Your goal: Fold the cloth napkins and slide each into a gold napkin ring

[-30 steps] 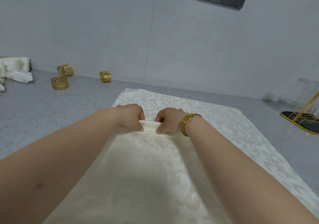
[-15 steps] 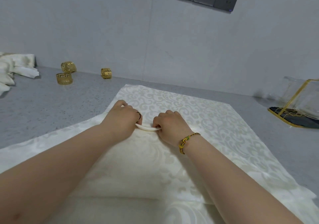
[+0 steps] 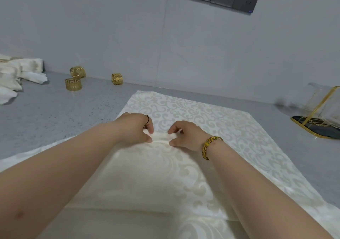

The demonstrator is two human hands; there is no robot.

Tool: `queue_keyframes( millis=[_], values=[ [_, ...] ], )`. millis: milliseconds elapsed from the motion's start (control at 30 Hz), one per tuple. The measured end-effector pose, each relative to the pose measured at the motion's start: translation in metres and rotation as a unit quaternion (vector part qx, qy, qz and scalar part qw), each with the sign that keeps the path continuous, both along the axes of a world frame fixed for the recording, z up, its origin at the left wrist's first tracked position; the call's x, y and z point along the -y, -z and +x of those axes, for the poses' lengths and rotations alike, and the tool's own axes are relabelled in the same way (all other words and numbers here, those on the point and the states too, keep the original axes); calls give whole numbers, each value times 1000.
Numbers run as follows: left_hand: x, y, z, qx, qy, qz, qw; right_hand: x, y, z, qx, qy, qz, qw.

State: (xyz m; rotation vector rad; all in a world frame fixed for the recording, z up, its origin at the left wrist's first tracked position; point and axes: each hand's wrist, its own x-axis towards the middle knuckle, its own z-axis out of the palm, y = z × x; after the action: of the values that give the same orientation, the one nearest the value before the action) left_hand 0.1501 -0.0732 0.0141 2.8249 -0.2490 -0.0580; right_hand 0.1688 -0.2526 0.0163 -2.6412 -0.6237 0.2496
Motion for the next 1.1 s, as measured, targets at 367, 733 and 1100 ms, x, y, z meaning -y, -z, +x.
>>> queue_keyframes(
  millis=[367,733,1100],
  values=[
    [13,-15,7,-48,16,68,996,-21,-29,-1,-8,-29,-191,981],
    [11,13,-37,232,93,202,947,-8,1,-44,183,-58,-139,972],
    [-6,2,-42,-29,30,-24,999,10,-2,-48,2,4,47,999]
  ],
)
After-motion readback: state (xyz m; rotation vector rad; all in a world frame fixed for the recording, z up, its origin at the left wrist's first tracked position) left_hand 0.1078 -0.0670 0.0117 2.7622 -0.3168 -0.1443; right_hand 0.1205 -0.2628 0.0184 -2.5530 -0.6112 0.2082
